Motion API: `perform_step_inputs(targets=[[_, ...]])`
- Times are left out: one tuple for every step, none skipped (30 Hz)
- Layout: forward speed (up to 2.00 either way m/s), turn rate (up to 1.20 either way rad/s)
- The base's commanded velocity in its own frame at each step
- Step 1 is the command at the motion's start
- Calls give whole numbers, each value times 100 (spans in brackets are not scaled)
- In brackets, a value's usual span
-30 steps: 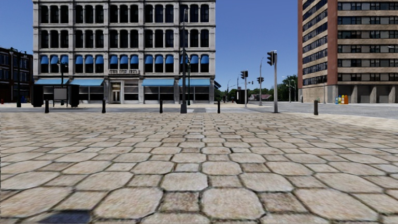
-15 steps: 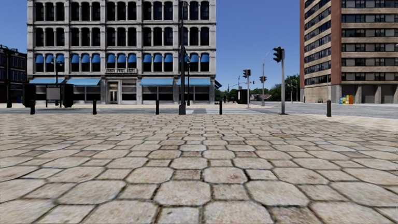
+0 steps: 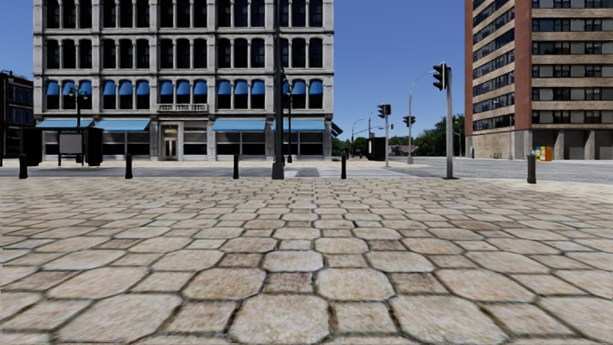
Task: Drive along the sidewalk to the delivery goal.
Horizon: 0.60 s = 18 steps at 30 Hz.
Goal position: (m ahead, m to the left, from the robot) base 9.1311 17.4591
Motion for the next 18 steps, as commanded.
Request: perform_step_inputs(targets=[[200,0],[200,0],[200,0],[200,0],[200,0],[200,0],[200,0],[200,0],[200,0],[200,0],[200,0],[200,0],[200,0],[200,0],[200,0],[200,0],[200,0],[200,0]])
